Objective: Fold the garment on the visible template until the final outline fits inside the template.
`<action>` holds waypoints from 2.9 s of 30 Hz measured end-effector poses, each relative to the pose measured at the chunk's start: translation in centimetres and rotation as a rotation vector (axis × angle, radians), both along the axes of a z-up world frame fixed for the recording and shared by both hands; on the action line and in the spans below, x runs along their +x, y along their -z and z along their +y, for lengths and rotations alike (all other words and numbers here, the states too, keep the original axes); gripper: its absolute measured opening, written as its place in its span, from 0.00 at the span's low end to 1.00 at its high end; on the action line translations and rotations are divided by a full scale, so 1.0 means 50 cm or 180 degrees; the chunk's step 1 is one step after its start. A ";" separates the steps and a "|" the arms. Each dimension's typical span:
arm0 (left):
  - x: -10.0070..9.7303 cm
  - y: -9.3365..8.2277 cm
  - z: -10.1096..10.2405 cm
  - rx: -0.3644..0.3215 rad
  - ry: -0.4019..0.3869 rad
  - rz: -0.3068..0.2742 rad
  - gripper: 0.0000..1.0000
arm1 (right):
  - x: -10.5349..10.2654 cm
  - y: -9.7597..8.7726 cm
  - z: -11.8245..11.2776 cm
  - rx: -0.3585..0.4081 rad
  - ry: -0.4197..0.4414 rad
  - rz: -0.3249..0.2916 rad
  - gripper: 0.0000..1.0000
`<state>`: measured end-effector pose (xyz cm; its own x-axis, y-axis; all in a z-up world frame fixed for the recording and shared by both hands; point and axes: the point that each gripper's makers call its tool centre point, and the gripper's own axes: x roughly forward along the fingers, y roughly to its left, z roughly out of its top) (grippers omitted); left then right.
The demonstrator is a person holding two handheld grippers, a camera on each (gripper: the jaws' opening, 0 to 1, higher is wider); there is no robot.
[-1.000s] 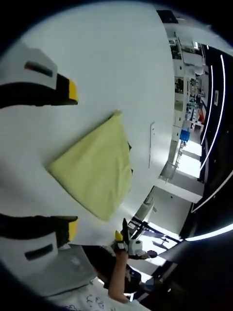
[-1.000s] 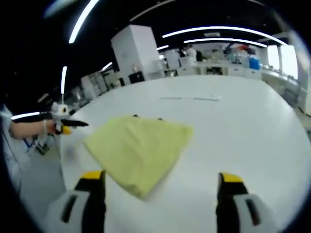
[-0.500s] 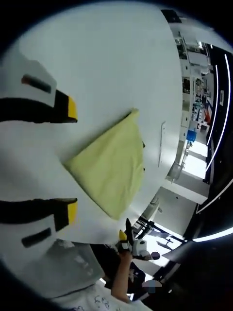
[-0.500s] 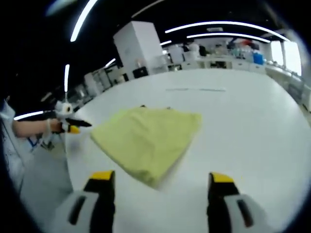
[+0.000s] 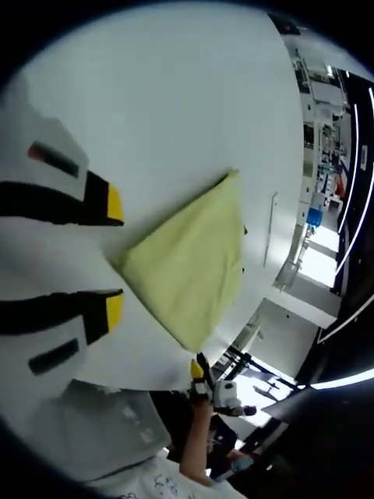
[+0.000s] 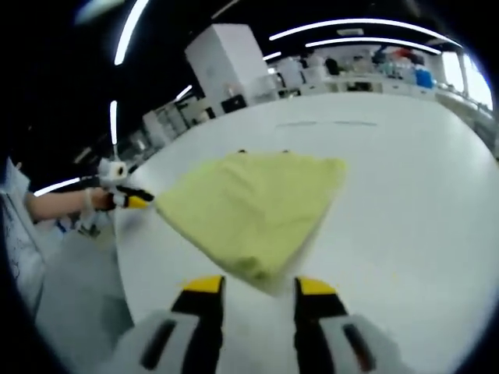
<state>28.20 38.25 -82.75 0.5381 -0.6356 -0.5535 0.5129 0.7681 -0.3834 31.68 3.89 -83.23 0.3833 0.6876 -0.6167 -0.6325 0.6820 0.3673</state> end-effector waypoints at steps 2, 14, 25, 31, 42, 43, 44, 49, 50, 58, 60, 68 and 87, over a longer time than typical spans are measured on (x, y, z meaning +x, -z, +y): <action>0.003 0.005 0.001 -0.0002 -0.0005 0.0016 0.25 | 0.001 0.000 0.000 0.0005 0.0024 0.0004 0.17; 0.005 0.010 -0.004 0.0016 0.0010 0.0025 0.14 | 0.006 0.016 0.003 0.0062 0.0073 0.0062 0.04; 0.004 0.011 -0.006 0.0026 0.0021 0.0030 0.00 | 0.001 0.003 0.001 0.0021 -0.0090 0.0025 0.00; 0.003 0.007 0.005 0.0005 -0.0028 0.0039 0.00 | -0.002 -0.007 -0.011 -0.0041 -0.0171 -0.0019 0.00; -0.010 0.006 0.006 -0.0029 -0.0043 0.0076 0.00 | -0.029 -0.011 -0.029 -0.0033 -0.0218 -0.0007 0.00; -0.012 0.007 0.006 -0.0015 -0.0027 0.0080 0.00 | -0.032 -0.009 -0.030 -0.0039 -0.0222 -0.0003 0.00; -0.018 0.008 0.005 -0.0005 -0.0013 0.0088 0.00 | -0.035 -0.006 -0.031 -0.0041 -0.0224 0.0006 0.00; -0.037 0.012 0.008 -0.0062 0.0002 0.0125 0.00 | -0.055 0.001 -0.038 -0.0045 -0.0217 0.0062 0.00; -0.042 0.013 0.008 -0.0065 0.0011 0.0135 0.00 | -0.064 -0.001 -0.037 -0.0038 -0.0206 0.0070 0.00; -0.105 0.016 -0.013 -0.0142 0.0016 0.0180 0.00 | -0.103 0.005 -0.048 -0.0016 -0.0154 0.0152 0.00; -0.108 0.018 -0.011 -0.0160 -0.0027 0.0183 0.00 | -0.112 0.005 -0.045 -0.0009 -0.0159 0.0172 0.00; -0.105 0.016 -0.010 -0.0141 -0.0041 0.0166 0.00 | -0.114 0.007 -0.042 -0.0007 -0.0176 0.0199 0.00; -0.090 -0.064 0.011 0.0184 -0.0078 -0.0334 0.73 | -0.090 -0.088 -0.053 -0.0135 -0.0128 -0.0442 0.80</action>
